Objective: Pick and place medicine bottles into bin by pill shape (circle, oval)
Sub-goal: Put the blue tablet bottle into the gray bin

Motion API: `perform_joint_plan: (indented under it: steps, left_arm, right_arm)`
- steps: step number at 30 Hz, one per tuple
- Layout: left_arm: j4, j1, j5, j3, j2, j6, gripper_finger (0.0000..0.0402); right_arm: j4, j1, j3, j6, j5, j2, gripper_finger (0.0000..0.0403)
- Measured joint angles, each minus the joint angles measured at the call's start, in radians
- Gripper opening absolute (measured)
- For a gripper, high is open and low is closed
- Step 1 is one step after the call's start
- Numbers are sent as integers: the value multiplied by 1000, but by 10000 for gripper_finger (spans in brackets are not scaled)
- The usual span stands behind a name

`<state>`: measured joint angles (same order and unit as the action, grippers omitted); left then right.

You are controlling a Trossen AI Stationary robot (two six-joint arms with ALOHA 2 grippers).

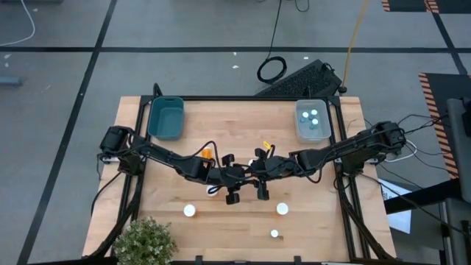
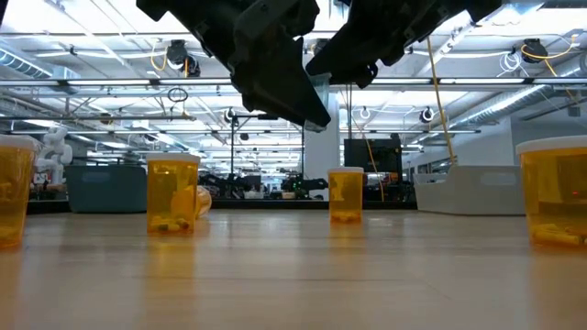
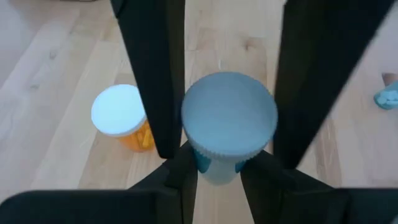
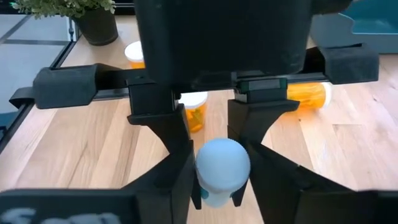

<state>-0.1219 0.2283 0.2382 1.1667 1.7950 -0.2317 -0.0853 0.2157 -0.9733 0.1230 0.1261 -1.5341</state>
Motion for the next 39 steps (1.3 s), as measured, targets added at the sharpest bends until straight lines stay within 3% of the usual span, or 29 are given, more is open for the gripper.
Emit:
perform_joint_plan:
  steps: [9, 17, 24, 31, 39]
  left_arm:
    - [0, 0, 31, 0, 0, 18, 118]
    - [-2, -1, 154, 2, 0, 18, 231]
    - [-19, -5, 159, 2, 0, 74, 302]
    - [-49, -37, 155, 2, 0, 69, 293]
    - [-50, -65, 98, 2, 0, 53, 265]
  right_arm:
    - [14, -12, 0, -5, -1, 2, 118]
    - [137, -19, 0, -26, 3, 67, 119]
    - [322, -50, 0, -39, 49, 225, 120]
    - [571, -149, 0, -53, 216, 422, 120]
    - [728, -385, 53, -57, 293, 579, 120]
